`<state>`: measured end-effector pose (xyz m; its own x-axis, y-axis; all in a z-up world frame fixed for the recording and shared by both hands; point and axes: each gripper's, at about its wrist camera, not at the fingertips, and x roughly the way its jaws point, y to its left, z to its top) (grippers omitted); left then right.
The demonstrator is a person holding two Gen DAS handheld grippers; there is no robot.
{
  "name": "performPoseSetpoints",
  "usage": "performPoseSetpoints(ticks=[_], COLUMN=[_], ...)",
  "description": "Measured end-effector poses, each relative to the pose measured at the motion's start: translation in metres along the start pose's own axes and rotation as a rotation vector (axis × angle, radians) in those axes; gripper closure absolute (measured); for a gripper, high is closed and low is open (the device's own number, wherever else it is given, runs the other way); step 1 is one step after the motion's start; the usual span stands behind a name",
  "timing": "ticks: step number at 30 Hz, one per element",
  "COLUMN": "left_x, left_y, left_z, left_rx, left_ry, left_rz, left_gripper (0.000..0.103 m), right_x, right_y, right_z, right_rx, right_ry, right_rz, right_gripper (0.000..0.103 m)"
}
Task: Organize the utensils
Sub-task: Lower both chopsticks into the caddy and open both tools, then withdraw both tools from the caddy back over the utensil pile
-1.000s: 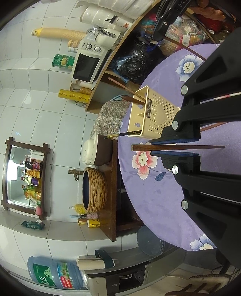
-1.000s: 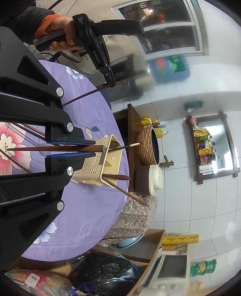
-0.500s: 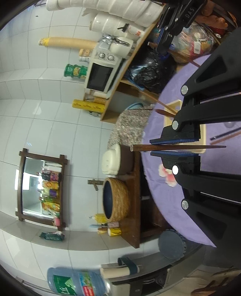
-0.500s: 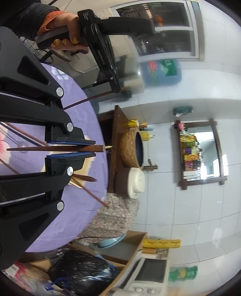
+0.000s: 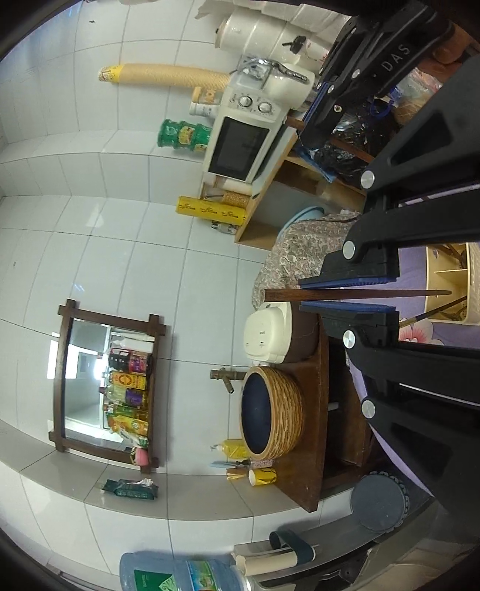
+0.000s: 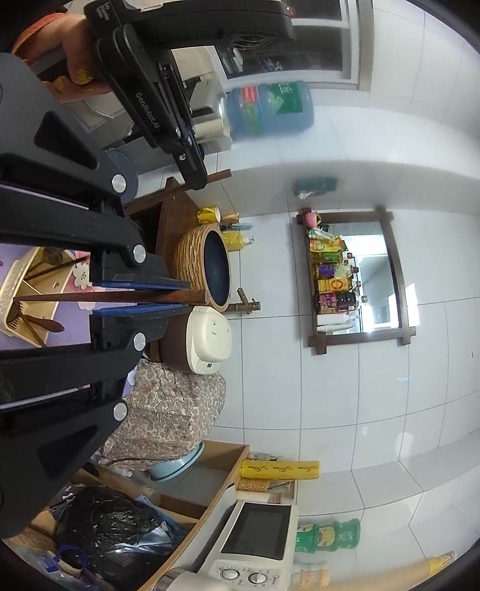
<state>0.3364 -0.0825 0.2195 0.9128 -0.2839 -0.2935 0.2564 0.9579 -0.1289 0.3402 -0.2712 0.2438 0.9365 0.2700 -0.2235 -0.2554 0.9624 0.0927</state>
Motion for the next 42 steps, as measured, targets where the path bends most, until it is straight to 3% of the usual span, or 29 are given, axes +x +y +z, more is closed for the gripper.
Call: performPoseSetpoints(ticks=[6,16,23,33,35,36,37,39,42], left_x=[0.038,0.066,0.077,0.076,0.07,0.065,0.06,0.044,0.022], left_y=[0.003,0.012,0.015,0.012,0.01,0.01,0.01,0.011,0.014], left_z=[-0.035,-0.092,-0.109,-0.113,-0.113,-0.113,-0.113,-0.115,-0.125], left_rx=[-0.025,-0.025,-0.032,-0.021,-0.012,-0.006,-0.006,-0.014,0.0], left_ry=[0.063,0.175,0.224,0.228,0.218,0.207,0.196,0.164,0.15], left_rz=[-0.002,0.003,0.008,0.004,0.0,-0.004,-0.004,-0.005,0.022], left_gripper=[0.095,0.095,0.095,0.094,0.089,0.076,0.062,0.052,0.041], right_x=[0.035,0.062,0.072,0.073,0.072,0.071,0.069,0.06,0.044], right_y=[-0.011,-0.021,-0.026,-0.031,-0.031,-0.031,-0.031,-0.03,-0.028], right_z=[-0.037,-0.098,-0.114,-0.124,-0.126,-0.127,-0.127,-0.128,-0.131], right_rx=[0.016,0.059,0.077,0.092,0.092,0.092,0.092,0.091,0.072], right_ry=[0.044,0.16,0.193,0.195,0.194,0.193,0.19,0.153,0.132], right_rz=[-0.034,-0.02,-0.02,-0.027,-0.028,-0.029,-0.03,-0.048,-0.054], right_gripper=[0.095,0.095,0.095,0.094,0.093,0.087,0.071,0.047,0.047])
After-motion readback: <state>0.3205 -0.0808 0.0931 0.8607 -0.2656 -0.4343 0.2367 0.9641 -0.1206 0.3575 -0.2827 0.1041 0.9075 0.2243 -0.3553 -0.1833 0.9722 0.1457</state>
